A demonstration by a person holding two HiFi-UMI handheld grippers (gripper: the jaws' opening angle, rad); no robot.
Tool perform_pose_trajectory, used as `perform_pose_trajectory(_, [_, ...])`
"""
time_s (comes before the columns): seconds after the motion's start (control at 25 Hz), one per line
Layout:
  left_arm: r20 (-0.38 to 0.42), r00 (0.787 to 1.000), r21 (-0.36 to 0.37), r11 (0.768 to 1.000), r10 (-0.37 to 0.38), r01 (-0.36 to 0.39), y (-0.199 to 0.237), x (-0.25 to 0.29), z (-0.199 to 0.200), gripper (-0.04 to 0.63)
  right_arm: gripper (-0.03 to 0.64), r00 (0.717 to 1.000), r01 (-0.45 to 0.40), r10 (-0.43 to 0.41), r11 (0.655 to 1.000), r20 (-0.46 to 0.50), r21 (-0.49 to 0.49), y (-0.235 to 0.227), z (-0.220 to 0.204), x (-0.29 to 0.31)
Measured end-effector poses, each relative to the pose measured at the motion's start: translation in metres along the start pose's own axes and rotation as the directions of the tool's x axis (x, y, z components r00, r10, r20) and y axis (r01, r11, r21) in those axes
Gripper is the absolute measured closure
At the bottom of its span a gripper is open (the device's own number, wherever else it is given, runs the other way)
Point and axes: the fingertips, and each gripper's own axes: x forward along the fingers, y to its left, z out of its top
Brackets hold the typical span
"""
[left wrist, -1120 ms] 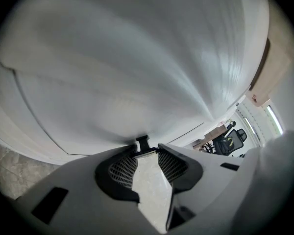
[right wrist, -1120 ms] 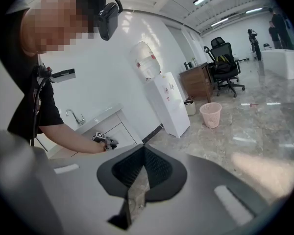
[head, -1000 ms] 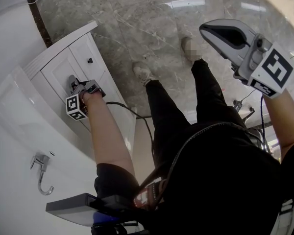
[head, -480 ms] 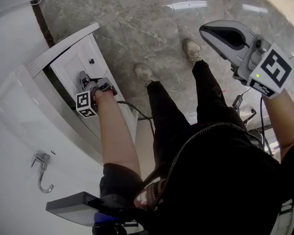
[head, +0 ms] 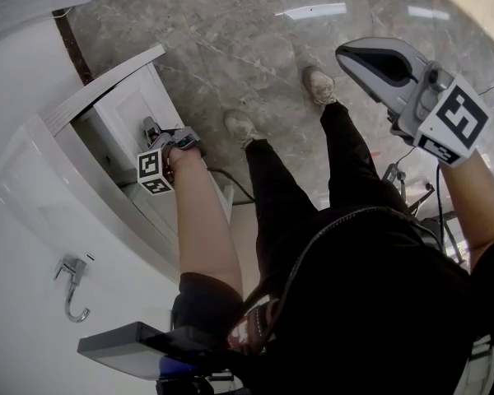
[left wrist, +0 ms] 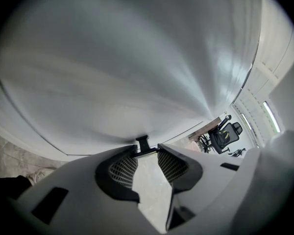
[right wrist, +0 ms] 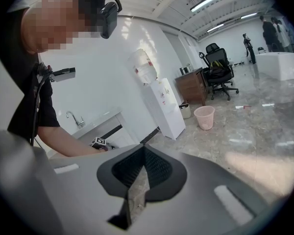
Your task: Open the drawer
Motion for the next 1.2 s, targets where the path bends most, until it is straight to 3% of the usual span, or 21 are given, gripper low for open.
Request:
perform_pose_trajectory(0.64, [-0.001,1.000,0.000,1.000,0.000,0.000,-0.017,-0.021,-0.054,0.468,0.623,0.999,0.035,-0.035,0.999,0.026,0.000,-0.035,-0.007,-0.069])
perform_pose_trajectory(1.2, [-0.005,1.000,-0.004,1.000,0.011,-0.011,-0.026,-0.033,-0.090,0.468,0.623,0.999,0.026,-0.026,1.000,0.043,-0.001,-0.050,-0.008,-0.094])
